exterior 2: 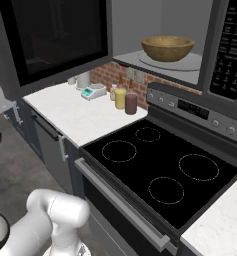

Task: Pick the sweet potato from the sink and place it in the bowl. Then pick the bowl and place it in the microwave. Then close the microwave door and press the start button.

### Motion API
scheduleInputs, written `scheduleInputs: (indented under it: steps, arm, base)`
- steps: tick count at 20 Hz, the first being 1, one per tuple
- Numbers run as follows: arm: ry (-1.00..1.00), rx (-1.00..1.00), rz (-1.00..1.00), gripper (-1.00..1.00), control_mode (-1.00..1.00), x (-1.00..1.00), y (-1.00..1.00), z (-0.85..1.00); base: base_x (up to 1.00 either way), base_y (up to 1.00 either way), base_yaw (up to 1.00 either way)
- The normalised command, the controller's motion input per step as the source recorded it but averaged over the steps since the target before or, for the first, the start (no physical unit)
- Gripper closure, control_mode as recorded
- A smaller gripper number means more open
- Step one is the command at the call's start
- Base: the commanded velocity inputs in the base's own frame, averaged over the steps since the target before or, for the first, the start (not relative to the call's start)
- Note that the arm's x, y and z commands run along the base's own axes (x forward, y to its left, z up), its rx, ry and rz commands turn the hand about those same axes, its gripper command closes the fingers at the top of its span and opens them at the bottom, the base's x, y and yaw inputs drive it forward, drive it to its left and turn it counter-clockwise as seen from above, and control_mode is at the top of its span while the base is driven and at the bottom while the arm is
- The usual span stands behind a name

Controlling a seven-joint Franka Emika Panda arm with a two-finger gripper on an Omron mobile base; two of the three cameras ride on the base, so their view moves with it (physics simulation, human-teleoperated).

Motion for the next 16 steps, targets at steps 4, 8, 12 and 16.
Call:
scheduleInputs:
  steps: [4, 8, 12, 16]
  arm:
    - [-0.12, 0.06, 0.0, -1.0, -1.0, -0.31, -0.83, 0.35]
    - [-0.16, 0.1, 0.0, -1.0, -1.0, -0.47, -0.98, 0.31]
    - [-0.12, 0.1, 0.0, -1.0, -1.0, -0.37, -1.0, 0.29]
    - [-0.1, 0.09, 0.0, -1.0, -1.0, -0.37, -1.0, 0.3]
  base:
    - [0.0, 0.0, 0.0]
    - [0.0, 0.0, 0.0]
    - [0.0, 0.0, 0.0]
    - [0.0, 0.0, 0.0]
